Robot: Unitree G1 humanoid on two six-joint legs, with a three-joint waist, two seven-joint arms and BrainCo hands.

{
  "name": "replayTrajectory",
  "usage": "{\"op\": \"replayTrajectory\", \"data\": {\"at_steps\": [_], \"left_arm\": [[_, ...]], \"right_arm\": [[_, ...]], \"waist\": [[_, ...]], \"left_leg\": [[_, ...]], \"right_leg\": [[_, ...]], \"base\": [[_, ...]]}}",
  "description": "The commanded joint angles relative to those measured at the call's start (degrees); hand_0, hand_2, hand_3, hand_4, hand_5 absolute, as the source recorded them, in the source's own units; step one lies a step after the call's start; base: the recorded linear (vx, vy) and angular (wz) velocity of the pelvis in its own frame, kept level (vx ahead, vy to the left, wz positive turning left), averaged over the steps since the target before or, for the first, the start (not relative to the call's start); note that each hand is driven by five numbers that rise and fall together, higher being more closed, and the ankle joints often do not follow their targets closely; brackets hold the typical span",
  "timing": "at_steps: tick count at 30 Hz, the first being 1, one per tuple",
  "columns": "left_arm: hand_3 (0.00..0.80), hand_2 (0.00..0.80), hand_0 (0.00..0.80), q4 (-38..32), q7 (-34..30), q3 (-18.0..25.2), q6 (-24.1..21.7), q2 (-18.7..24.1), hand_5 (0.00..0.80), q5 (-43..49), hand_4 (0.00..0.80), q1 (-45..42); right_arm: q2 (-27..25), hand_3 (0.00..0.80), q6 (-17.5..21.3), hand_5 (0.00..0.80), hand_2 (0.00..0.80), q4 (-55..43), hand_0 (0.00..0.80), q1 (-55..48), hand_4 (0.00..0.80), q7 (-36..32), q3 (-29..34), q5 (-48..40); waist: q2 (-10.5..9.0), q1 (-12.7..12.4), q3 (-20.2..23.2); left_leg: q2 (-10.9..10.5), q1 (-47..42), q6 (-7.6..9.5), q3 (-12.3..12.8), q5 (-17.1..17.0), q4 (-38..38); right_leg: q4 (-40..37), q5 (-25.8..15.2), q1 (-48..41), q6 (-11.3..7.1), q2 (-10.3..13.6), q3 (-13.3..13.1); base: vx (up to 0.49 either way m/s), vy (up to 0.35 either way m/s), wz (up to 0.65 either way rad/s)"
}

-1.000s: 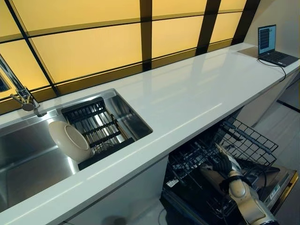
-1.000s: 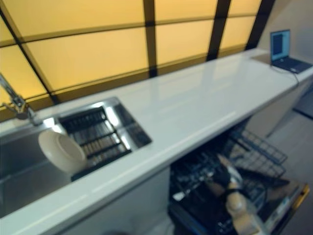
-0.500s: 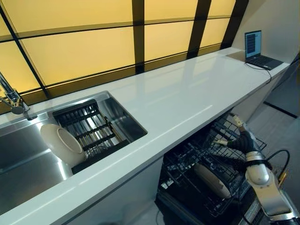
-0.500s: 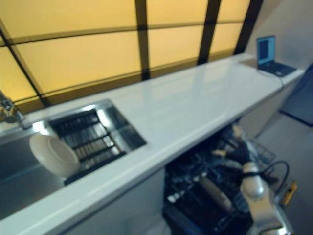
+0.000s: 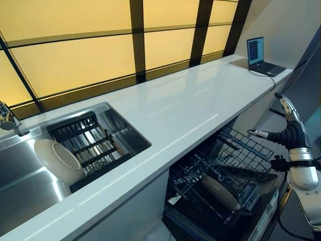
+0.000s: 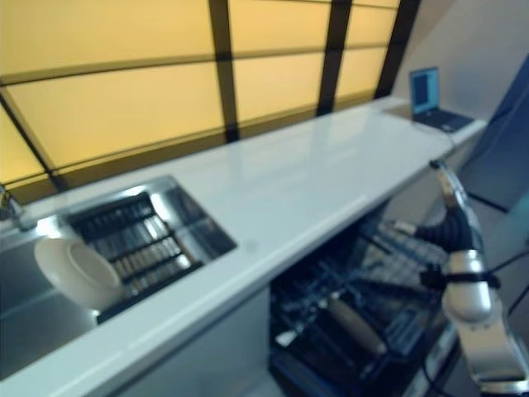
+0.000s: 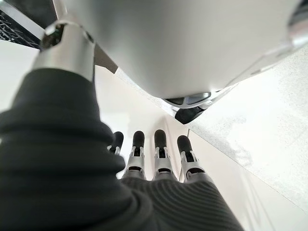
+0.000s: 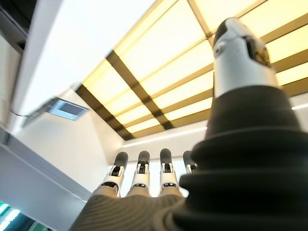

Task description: Take plates into dishwasher

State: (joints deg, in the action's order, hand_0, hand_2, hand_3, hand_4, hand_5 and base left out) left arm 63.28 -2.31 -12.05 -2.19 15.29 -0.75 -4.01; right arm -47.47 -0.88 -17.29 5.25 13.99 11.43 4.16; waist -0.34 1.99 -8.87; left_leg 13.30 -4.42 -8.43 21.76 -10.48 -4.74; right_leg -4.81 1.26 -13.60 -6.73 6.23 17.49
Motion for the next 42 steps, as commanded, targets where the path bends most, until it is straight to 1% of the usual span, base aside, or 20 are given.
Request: {"op": "replayTrajectory", "data": {"at_steps": [1, 3, 8, 13, 16, 18, 20, 21, 22, 23, 24, 25, 26, 28, 31, 33, 35, 37, 39, 42], "left_arm": [[0.000, 0.000, 0.000, 3.1, 0.5, 1.0, -1.1, 1.9, 0.000, 0.1, 0.000, 2.7], [0.000, 0.000, 0.000, 3.7, 1.6, 1.6, -1.6, 1.9, 0.000, -1.9, 0.000, 2.3], [0.000, 0.000, 0.000, 4.2, 2.4, 2.7, -2.3, 2.1, 0.000, -1.3, 0.000, 1.3], [0.000, 0.000, 0.000, 4.4, 2.3, 3.3, -2.7, 2.8, 0.000, -1.4, 0.000, 1.3], [0.000, 0.000, 0.000, 4.3, 2.2, 3.3, -2.6, 3.5, 0.000, -2.1, 0.000, 2.2], [0.000, 0.000, 0.000, 4.0, 2.3, 3.0, -2.2, 3.6, 0.000, -2.6, 0.000, 2.9], [0.000, 0.000, 0.000, 3.9, 2.4, 2.5, -1.6, 3.7, 0.000, -2.2, 0.000, 3.6], [0.000, 0.000, 0.000, 3.9, 2.5, 2.2, -1.4, 3.7, 0.000, -2.1, 0.000, 4.1], [0.000, 0.000, 0.000, 3.4, 2.5, 1.5, -0.6, 4.0, 0.000, -2.0, 0.000, 4.9], [0.000, 0.000, 0.000, 3.4, 2.5, 1.5, -0.6, 4.0, 0.000, -2.0, 0.000, 4.9], [0.000, 0.000, 0.000, 2.9, 3.1, 0.7, 0.2, 4.2, 0.000, -2.4, 0.000, 5.8], [0.000, 0.000, 0.000, 2.3, 3.6, 0.5, 1.1, 4.5, 0.000, -3.1, 0.000, 6.2], [0.000, 0.000, 0.000, 2.2, 3.6, 0.1, 1.4, 4.7, 0.000, -3.3, 0.000, 6.5], [0.000, 0.000, 0.000, 1.6, 3.8, 0.1, 2.0, 4.9, 0.000, -3.7, 0.000, 7.0], [0.000, 0.000, 0.000, 1.9, 4.6, 0.9, 2.7, 5.6, 0.000, -3.5, 0.000, 7.0], [0.000, 0.000, 0.000, 2.4, 4.4, 2.1, 3.2, 6.4, 0.000, -2.7, 0.000, 6.5], [0.000, 0.000, 0.000, 2.9, 4.5, 2.8, 3.3, 6.7, 0.000, -2.5, 0.000, 6.1], [0.000, 0.000, 0.000, 3.0, 4.4, 4.0, 3.2, 7.1, 0.000, -2.2, 0.000, 5.4], [0.000, 0.000, 0.000, 3.0, 4.4, 4.8, 3.0, 7.7, 0.000, -2.4, 0.000, 5.0], [0.000, 0.000, 0.000, 2.1, 4.9, 5.4, 3.0, 8.0, 0.000, -3.2, 0.000, 4.6]], "right_arm": [[-5.4, 0.000, 2.9, 0.000, 0.000, -4.2, 0.000, 8.0, 0.000, -1.6, 2.9, -4.1], [-8.0, 0.000, 3.5, 0.000, 0.000, -3.5, 0.000, 10.3, 0.000, -3.7, 2.5, -7.4], [-9.9, 0.000, 5.4, 0.000, 0.000, -2.3, 0.000, 14.6, 0.000, -7.8, 0.9, -11.5], [-11.0, 0.000, 4.1, 0.000, 0.000, 0.4, 0.000, 20.8, 0.000, -10.2, -3.3, -14.8], [-11.6, 0.000, 3.8, 0.000, 0.000, 4.6, 0.000, 26.8, 0.000, -10.3, -7.2, -15.8], [-11.5, 0.000, 4.4, 0.000, 0.000, 6.4, 0.000, 29.7, 0.000, -9.9, -9.1, -15.5], [-11.1, 0.000, 4.2, 0.000, 0.000, 8.4, 0.000, 32.4, 0.000, -8.8, -11.1, -14.7], [-10.7, 0.000, 4.2, 0.000, 0.000, 9.3, 0.000, 33.6, 0.000, -8.4, -12.0, -14.6], [-10.4, 0.000, 4.1, 0.000, 0.000, 10.6, 0.000, 34.7, 0.000, -8.1, -13.0, -13.9], [-10.4, 0.000, 4.2, 0.000, 0.000, 10.6, 0.000, 34.8, 0.000, -8.1, -13.0, -13.9], [-10.0, 0.000, 4.5, 0.000, 0.000, 11.5, 0.000, 35.3, 0.000, -7.0, -13.9, -13.7], [-10.0, 0.000, 4.8, 0.000, 0.000, 12.3, 0.000, 36.3, 0.000, -6.5, -15.1, -13.7], [-10.0, 0.000, 4.3, 0.000, 0.000, 12.7, 0.000, 37.1, 0.000, -6.1, -15.5, -13.2], [-10.4, 0.000, 3.5, 0.000, 0.000, 14.6, 0.000, 39.7, 0.000, -6.6, -16.7, -12.8], [-11.1, 0.000, 2.0, 0.000, 0.000, 17.5, 0.000, 44.6, 0.000, -7.3, -18.9, -13.3], [-11.4, 0.000, 2.1, 0.000, 0.000, 19.3, 0.000, 46.8, 0.000, -7.4, -20.6, -12.6], [-11.5, 0.000, 2.5, 0.000, 0.000, 19.5, 0.000, 46.8, 0.000, -7.8, -21.2, -11.7], [-11.5, 0.000, 1.8, 0.000, 0.000, 18.5, 0.000, 46.2, 0.000, -8.8, -21.4, -9.9], [-11.8, 0.000, 1.2, 0.000, 0.000, 17.7, 0.000, 45.9, 0.000, -10.2, -21.7, -8.7], [-12.7, 0.000, 1.8, 0.000, 0.000, 17.8, 0.000, 46.0, 0.000, -11.0, -22.6, -7.5]], "waist": [[-1.84, -1.3, 1.2], [-2.46, -2.4, 1.4], [-3.36, -4.6, 1.9], [-4.45, -7.0, 2.9], [-5.20, -8.6, 3.4], [-5.60, -9.2, 3.6], [-5.87, -9.7, 3.6], [-5.79, -9.8, 3.7], [-5.34, -10.0, 3.8], [-5.23, -10.0, 3.9], [-4.30, -9.8, 3.6], [-3.61, -8.9, 3.3], [-3.23, -8.5, 3.0], [-2.78, -7.6, 2.9], [-3.47, -7.9, 2.7], [-4.44, -6.8, 2.5], [-4.96, -6.1, 2.4], [-5.08, -5.6, 2.3], [-5.17, -6.0, 2.3], [-5.58, -7.2, 2.5]], "left_leg": [[0.8, 5.1, 0.48, -0.8, 2.5, 3.5], [0.2, 5.8, 0.54, -1.4, 3.2, 4.8], [-1.3, 6.9, 1.18, -2.6, 4.8, 6.7], [-3.7, 7.9, 2.71, -4.2, 6.9, 8.7], [-5.8, 8.1, 4.39, -6.1, 8.5, 9.8], [-7.3, 8.1, 5.87, -7.2, 9.5, 10.2], [-9.6, 7.4, 7.93, -8.9, 10.6, 9.7], [-10.6, 7.0, 8.85, -9.9, 10.9, 9.2], [-12.4, 6.2, 10.68, -11.9, 11.5, 8.4], [-12.3, 6.4, 10.71, -11.8, 11.3, 8.4], [-14.0, 5.1, 12.43, -13.8, 12.2, 8.2], [-14.6, 4.0, 12.97, -15.3, 12.5, 7.7], [-15.0, 3.3, 13.10, -16.5, 12.4, 7.1], [-15.7, 2.3, 12.80, -19.5, 11.9, 5.8], [-16.1, 1.0, 11.75, -21.5, 12.2, 4.7], [-16.6, -0.2, 10.92, -25.2, 13.0, 4.1], [-17.0, -0.7, 10.62, -27.8, 13.6, 3.6], [-16.9, -1.6, 10.41, -30.6, 14.2, 2.9], [-16.3, -1.5, 10.15, -31.6, 14.2, 3.1], [-15.3, -0.7, 9.20, -31.5, 13.2, 3.4]], "right_leg": [[2.4, 2.8, -0.1, 2.99, -0.8, -1.9], [1.9, 2.6, -0.6, 2.82, -0.4, -1.5], [1.2, 2.1, -1.6, 2.05, 0.9, -0.2], [2.5, 2.2, -2.4, 0.24, 3.5, 1.4], [6.7, 3.2, -2.2, -1.22, 6.4, 2.5], [11.3, 1.4, -0.7, -1.84, 8.9, 2.6], [19.4, -3.3, 2.1, -1.99, 12.3, 1.5], [23.4, -5.3, 3.7, -1.95, 13.6, 0.4], [31.1, -9.0, 6.1, -1.95, 15.8, -1.9], [30.9, -9.3, 6.2, -1.87, 15.6, -1.9], [39.7, -11.7, 9.0, -1.51, 16.3, -4.8], [44.1, -12.3, 13.0, -1.15, 14.2, -8.0], [44.6, -10.9, 14.8, -0.31, 12.4, -9.2], [40.3, -8.0, 17.6, 1.40, 8.9, -9.5], [30.2, -6.3, 18.0, 1.30, 7.7, -8.2], [18.0, -7.3, 18.8, 0.15, 4.7, -11.2], [12.2, -7.8, 19.2, -0.64, 3.0, -14.2], [9.3, -8.3, 19.5, -1.16, 1.3, -16.0], [9.8, -6.5, 18.6, -1.03, 0.8, -15.8], [7.5, -5.8, 15.3, -0.72, 0.7, -14.5]], "base": [[0.058, 0.054, 0.01], [0.084, 0.091, 0.00], [0.090, 0.113, 0.04], [0.095, 0.190, 0.24], [0.120, 0.280, 0.30], [0.095, 0.256, 0.37], [0.115, 0.310, 0.33], [0.156, 0.401, 0.53], [0.112, 0.290, 0.49], [0.173, 0.365, 0.77], [0.166, 0.286, 0.85], [0.211, 0.310, 0.93], [0.171, 0.144, 0.83], [0.192, 0.003, 1.19], [0.216, -0.152, 1.10], [0.276, -0.250, 1.00], [0.245, -0.201, 0.89], [0.221, -0.188, 1.04], [0.132, -0.207, 0.81], [0.051, -0.214, 0.75]]}}
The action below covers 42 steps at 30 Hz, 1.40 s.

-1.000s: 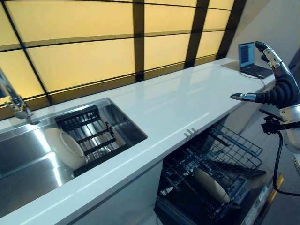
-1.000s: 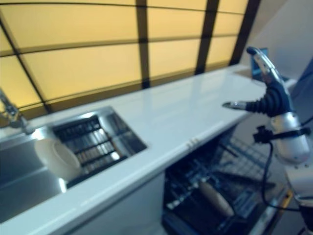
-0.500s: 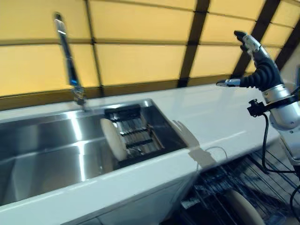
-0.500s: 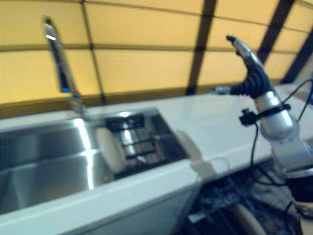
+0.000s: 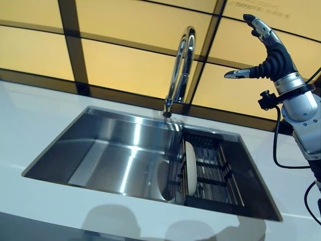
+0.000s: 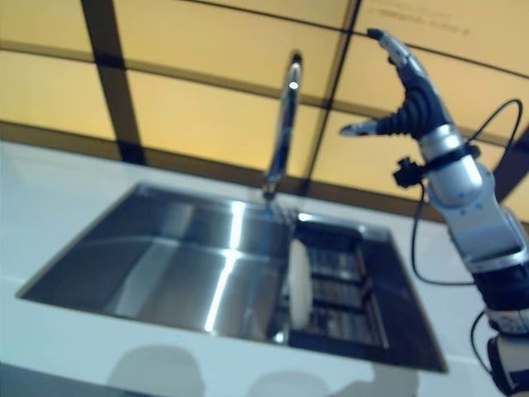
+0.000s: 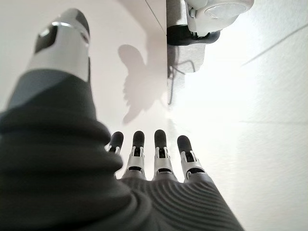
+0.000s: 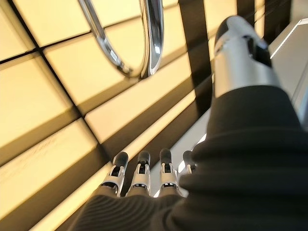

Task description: Take plates into dishwasher

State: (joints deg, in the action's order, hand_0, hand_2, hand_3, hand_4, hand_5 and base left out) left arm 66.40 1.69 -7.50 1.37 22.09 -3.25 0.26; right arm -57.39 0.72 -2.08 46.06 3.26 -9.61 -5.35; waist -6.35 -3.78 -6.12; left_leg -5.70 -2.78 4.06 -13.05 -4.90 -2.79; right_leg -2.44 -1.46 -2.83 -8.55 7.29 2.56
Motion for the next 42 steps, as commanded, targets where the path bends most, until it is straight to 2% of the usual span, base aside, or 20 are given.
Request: {"op": "replayTrajectory", "data": {"at_steps": [1, 2, 3, 7, 9, 12, 15, 19, 23, 30, 35, 42], "left_arm": [[0.000, 0.000, 0.000, -1.5, -0.2, 1.5, -0.7, 1.4, 0.000, -0.4, 0.000, 0.2], [0.000, 0.000, 0.000, -1.7, -0.3, 1.6, -0.6, 1.4, 0.000, -0.3, 0.000, 0.1], [0.000, 0.000, 0.000, -2.0, -1.1, 1.8, -1.3, 1.4, 0.000, 0.8, 0.000, -0.6], [0.000, 0.000, 0.000, -2.0, -1.2, 1.8, -2.3, 0.5, 0.000, 0.0, 0.000, -1.5], [0.000, 0.000, 0.000, -2.4, -1.5, 1.2, -3.0, -0.4, 0.000, 0.1, 0.000, -2.4], [0.000, 0.000, 0.000, -2.7, -1.2, 1.0, -3.2, -0.8, 0.000, -0.6, 0.000, -2.4], [0.000, 0.000, 0.000, -3.2, -0.5, 0.6, -3.2, -1.0, 0.000, -1.6, 0.000, -2.2], [0.000, 0.000, 0.000, -4.0, 0.0, 0.8, -3.0, -0.9, 0.000, -2.2, 0.000, -2.7], [0.000, 0.000, 0.000, -4.0, 0.3, 1.1, -2.8, -0.9, 0.000, -2.8, 0.000, -3.0], [0.000, 0.000, 0.000, -3.2, 0.0, 2.0, -2.9, -1.1, 0.000, -3.0, 0.000, -3.6], [0.000, 0.000, 0.000, -3.2, 0.3, 2.4, -3.0, -1.1, 0.000, -3.4, 0.000, -4.0], [0.000, 0.000, 0.000, -3.7, 0.4, 2.7, -2.9, -1.0, 0.000, -3.6, 0.000, -4.1]], "right_arm": [[-3.9, 0.000, -0.1, 0.000, 0.000, 2.3, 0.000, 5.5, 0.000, -1.6, -2.3, 4.1], [-4.0, 0.000, 0.0, 0.000, 0.000, 2.2, 0.000, 5.5, 0.000, -1.9, -2.4, 4.5], [-5.8, 0.000, -0.7, 0.000, 0.000, 2.3, 0.000, 6.6, 0.000, -2.7, -3.7, 4.2], [-7.0, 0.000, -0.9, 0.000, 0.000, 3.5, 0.000, 8.7, 0.000, -3.4, -6.0, 3.9], [-7.4, 0.000, 0.2, 0.000, 0.000, 3.9, 0.000, 10.1, 0.000, -5.0, -7.6, 5.8], [-7.8, 0.000, 2.0, 0.000, 0.000, 3.7, 0.000, 11.4, 0.000, -6.3, -9.1, 9.1], [-9.0, 0.000, 5.7, 0.000, 0.000, 2.6, 0.000, 13.6, 0.000, -8.0, -11.6, 14.7], [-11.5, 0.000, 10.2, 0.000, 0.000, 0.4, 0.000, 16.7, 0.000, -11.1, -15.7, 16.8], [-12.8, 0.000, 12.3, 0.000, 0.000, -0.5, 0.000, 17.6, 0.000, -12.1, -17.2, 18.2], [-13.2, 0.000, 14.5, 0.000, 0.000, -0.2, 0.000, 15.3, 0.000, -13.5, -16.9, 20.0], [-13.8, 0.000, 18.5, 0.000, 0.000, -1.4, 0.000, 12.0, 0.000, -15.1, -16.8, 25.4], [-14.6, 0.000, 22.1, 0.000, 0.000, -1.9, 0.000, 9.7, 0.000, -15.3, -16.8, 29.6]], "waist": [[0.20, -2.7, 0.1], [0.23, -2.6, 0.1], [-0.01, -3.5, 0.1], [-0.13, -4.4, 0.2], [0.13, -5.2, 0.3], [0.38, -5.3, 0.5], [0.33, -5.4, 0.8], [0.23, -5.4, 1.2], [0.05, -5.4, 1.5], [0.02, -5.3, 1.7], [0.19, -5.3, 1.7], [0.15, -5.2, 1.5]], "left_leg": [[4.7, -1.7, -4.35, 3.8, 7.1, 1.6], [4.9, -1.8, -4.51, 3.7, 7.1, 1.5], [5.8, -1.4, -5.44, 4.6, 6.6, 1.7], [6.9, -1.0, -6.61, 5.4, 6.3, 2.2], [7.5, -0.6, -7.36, 5.7, 5.6, 2.0], [7.9, -0.6, -7.72, 6.2, 5.0, 1.4], [8.2, -0.3, -8.13, 7.0, 4.5, 1.1], [8.4, -0.2, -8.30, 7.2, 4.3, 1.2], [8.6, -0.2, -8.41, 7.5, 4.2, 1.3], [8.7, -0.6, -8.47, 7.7, 4.1, 0.9], [8.8, -0.9, -8.43, 8.1, 4.0, 0.8], [8.9, -1.0, -8.46, 8.4, 3.9, 0.7]], "right_leg": [[4.3, -2.3, 2.9, 1.26, 0.0, 2.0], [4.1, -2.1, 2.5, 1.32, 0.0, 2.4], [3.1, -1.4, 0.7, 1.85, 0.1, 4.4], [1.4, -0.7, -1.4, 2.72, -0.1, 6.5], [0.0, -0.5, -2.6, 3.26, -0.5, 8.0], [-1.0, -0.5, -3.3, 3.57, -0.9, 8.4], [-1.8, -0.4, -3.7, 3.83, -1.4, 9.0], [-1.7, 0.0, -4.0, 4.15, -1.6, 9.6], [-1.7, 0.4, -4.4, 4.37, -1.7, 10.0], [-1.7, 0.9, -5.1, 4.51, -1.9, 10.3], [-1.7, 1.1, -5.4, 4.56, -2.0, 10.3], [-1.7, 1.3, -5.8, 4.58, -2.0, 10.6]], "base": [[0.040, -0.181, 0.56], [0.059, -0.241, 0.48], [0.044, -0.175, 0.67], [0.021, -0.122, 0.29], [-0.001, -0.099, 0.13], [-0.007, -0.035, 0.13], [0.000, -0.011, 0.05], [0.007, -0.003, -0.05], [0.008, 0.002, -0.04], [0.002, 0.002, 0.01], [0.000, 0.000, 0.00], [0.000, 0.000, 0.00]]}}
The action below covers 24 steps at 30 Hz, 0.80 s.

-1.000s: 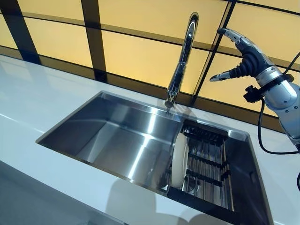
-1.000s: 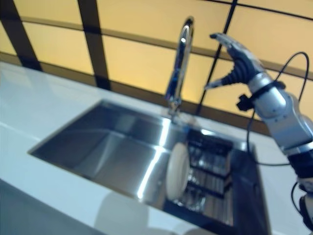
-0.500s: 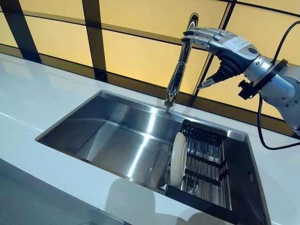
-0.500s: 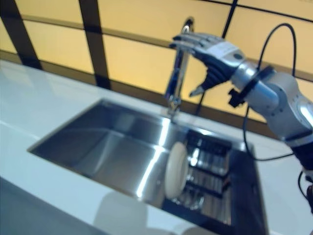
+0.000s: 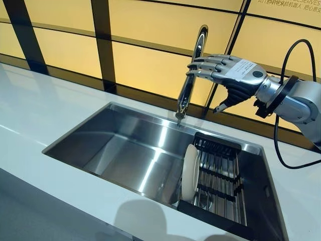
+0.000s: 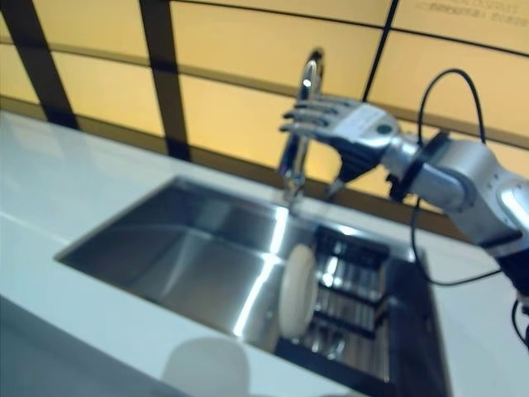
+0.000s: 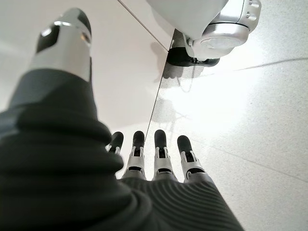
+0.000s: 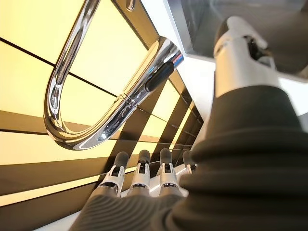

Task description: Take plates into dishwasher

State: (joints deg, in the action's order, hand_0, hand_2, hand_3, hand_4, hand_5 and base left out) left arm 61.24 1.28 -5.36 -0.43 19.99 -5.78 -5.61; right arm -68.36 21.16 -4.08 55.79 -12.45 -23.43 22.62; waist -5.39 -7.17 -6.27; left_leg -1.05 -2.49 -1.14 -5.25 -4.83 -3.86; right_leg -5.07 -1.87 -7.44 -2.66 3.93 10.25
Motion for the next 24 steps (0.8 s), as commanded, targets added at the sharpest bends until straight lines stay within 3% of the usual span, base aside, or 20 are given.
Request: {"op": "replayTrajectory", "data": {"at_steps": [1, 14, 24], "left_arm": [[0.000, 0.000, 0.000, 1.2, 0.9, 0.4, -1.0, 1.0, 0.000, -1.2, 0.000, 1.7], [0.000, 0.000, 0.000, 0.5, 0.8, 0.5, -0.3, 1.0, 0.000, -1.1, 0.000, 1.6], [0.000, 0.000, 0.000, 0.5, 0.3, -0.8, -0.5, 0.8, 0.000, -0.3, 0.000, 1.5]], "right_arm": [[-3.7, 0.000, 2.3, 0.000, 0.000, -0.2, 0.000, -0.5, 0.000, 0.3, -2.7, 1.9], [-1.4, 0.000, 7.5, 0.000, 0.000, -6.5, 0.000, -4.0, 0.000, -6.0, -1.8, 3.7], [1.5, 0.000, 7.3, 0.000, 0.000, -6.3, 0.000, -1.2, 0.000, -10.5, -6.9, 4.0]], "waist": [[-0.80, -1.8, 1.6], [-0.62, -2.0, 1.6], [-0.35, -2.8, 1.6]], "left_leg": [[4.2, -1.4, -3.27, 0.6, 3.9, 1.7], [4.3, -1.5, -3.21, 1.2, 3.8, 1.5], [4.4, -1.7, -3.32, 1.3, 3.5, 1.1]], "right_leg": [[1.0, 1.8, -1.3, -1.35, 1.4, 3.0], [0.9, 2.0, -1.6, -1.40, 1.4, 3.2], [0.6, 1.8, -1.8, -1.52, 1.4, 3.4]], "base": [[0.000, 0.000, 0.00], [0.000, 0.000, 0.00], [0.000, 0.001, 0.00]]}}
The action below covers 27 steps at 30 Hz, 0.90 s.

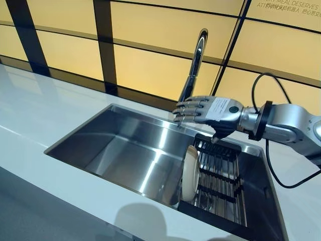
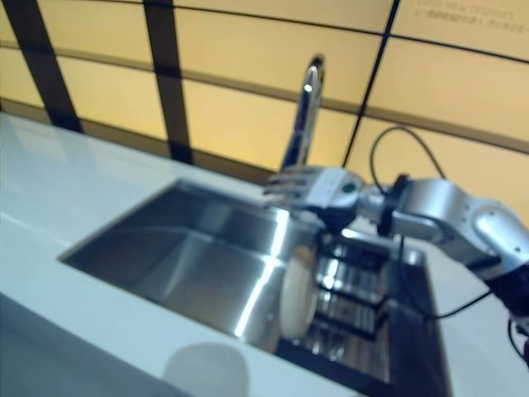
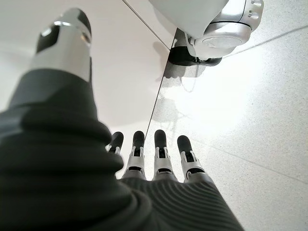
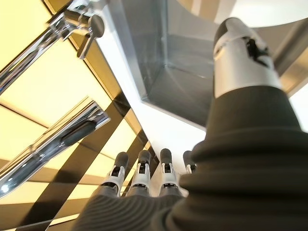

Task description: Take plates into dishwasher

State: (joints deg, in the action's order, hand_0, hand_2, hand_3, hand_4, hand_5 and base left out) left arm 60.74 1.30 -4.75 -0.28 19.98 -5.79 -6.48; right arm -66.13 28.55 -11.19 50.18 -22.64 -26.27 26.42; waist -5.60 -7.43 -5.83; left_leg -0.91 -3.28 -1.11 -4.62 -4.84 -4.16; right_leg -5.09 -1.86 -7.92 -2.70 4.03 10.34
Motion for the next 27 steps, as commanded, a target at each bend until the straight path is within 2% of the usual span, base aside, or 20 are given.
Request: {"op": "replayTrajectory", "data": {"at_steps": [1, 27], "left_arm": [[0.000, 0.000, 0.000, 0.9, 0.2, -1.6, -0.7, 0.8, 0.000, -0.2, 0.000, 2.3], [0.000, 0.000, 0.000, 0.2, -0.5, -3.4, 0.1, 1.1, 0.000, 1.3, 0.000, 2.9]], "right_arm": [[-0.7, 0.000, 0.1, 0.000, 0.000, 1.0, 0.000, 4.6, 0.000, -0.5, -4.3, 0.5], [2.5, 0.000, 0.1, 0.000, 0.000, 0.5, 0.000, 9.8, 0.000, -13.7, -12.8, -0.9]], "waist": [[-0.07, -2.6, 1.1], [-0.33, -4.2, 1.3]], "left_leg": [[4.2, -0.8, -3.38, 0.7, 3.5, 1.5], [3.9, -0.8, -3.52, -0.3, 3.0, 1.3]], "right_leg": [[0.6, 1.8, -1.4, -1.49, 1.4, 3.4], [0.5, 1.7, -1.9, -1.42, 1.6, 4.5]], "base": [[0.000, 0.000, 0.00], [0.000, 0.000, 0.00]]}}
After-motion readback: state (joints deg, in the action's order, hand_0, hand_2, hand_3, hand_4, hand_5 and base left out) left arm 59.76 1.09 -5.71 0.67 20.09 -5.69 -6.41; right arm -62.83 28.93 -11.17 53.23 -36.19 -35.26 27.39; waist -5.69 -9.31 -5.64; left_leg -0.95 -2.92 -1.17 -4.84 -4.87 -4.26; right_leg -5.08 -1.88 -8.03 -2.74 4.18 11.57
